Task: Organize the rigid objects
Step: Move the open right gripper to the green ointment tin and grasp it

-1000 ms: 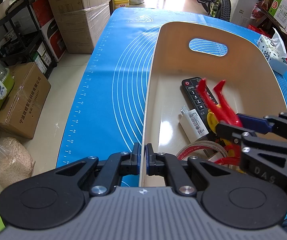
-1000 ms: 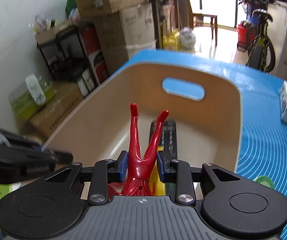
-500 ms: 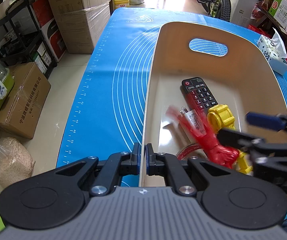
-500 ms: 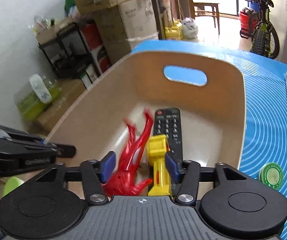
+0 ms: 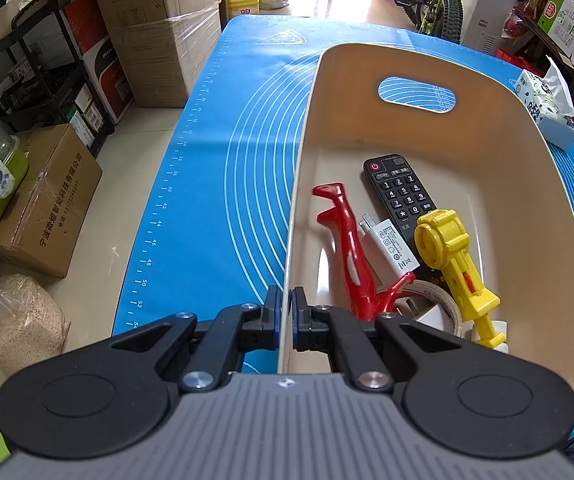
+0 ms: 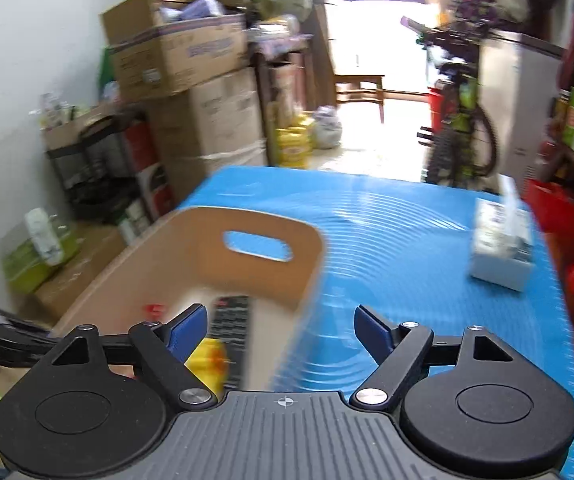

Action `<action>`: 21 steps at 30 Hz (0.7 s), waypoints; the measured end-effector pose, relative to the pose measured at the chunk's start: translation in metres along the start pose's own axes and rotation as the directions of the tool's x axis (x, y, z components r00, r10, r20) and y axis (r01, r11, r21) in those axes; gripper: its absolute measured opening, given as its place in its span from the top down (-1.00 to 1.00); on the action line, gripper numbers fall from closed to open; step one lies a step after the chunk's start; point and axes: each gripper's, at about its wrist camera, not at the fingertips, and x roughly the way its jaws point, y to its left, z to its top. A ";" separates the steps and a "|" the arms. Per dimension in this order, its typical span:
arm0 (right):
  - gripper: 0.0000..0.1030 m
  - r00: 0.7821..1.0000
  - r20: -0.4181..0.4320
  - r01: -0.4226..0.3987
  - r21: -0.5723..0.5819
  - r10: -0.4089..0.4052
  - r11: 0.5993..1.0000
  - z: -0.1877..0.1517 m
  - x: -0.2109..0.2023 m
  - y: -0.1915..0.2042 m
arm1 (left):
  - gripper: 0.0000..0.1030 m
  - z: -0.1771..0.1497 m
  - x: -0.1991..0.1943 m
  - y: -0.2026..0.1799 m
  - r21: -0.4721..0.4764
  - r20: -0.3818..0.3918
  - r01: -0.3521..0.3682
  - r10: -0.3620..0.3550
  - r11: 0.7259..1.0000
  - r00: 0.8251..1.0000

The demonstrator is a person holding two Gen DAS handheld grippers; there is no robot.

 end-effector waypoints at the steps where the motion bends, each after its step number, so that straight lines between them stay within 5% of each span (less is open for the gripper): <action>1: -0.62 1.000 -0.006 0.015 0.017 -0.014 1.000 -0.002 -0.001 -0.010 | 0.87 0.000 0.000 0.000 -0.001 0.000 0.000 0.000 1.000 1.000; 10: -0.62 0.987 -0.091 0.137 0.060 -0.132 0.989 -0.024 0.018 -0.064 | 0.87 0.000 0.000 0.000 0.000 0.000 0.000 0.000 1.000 1.000; 21: -0.62 0.970 -0.190 0.171 0.091 -0.151 0.981 -0.062 0.072 -0.078 | 0.87 0.000 0.000 0.000 0.000 0.000 0.000 0.000 1.000 1.000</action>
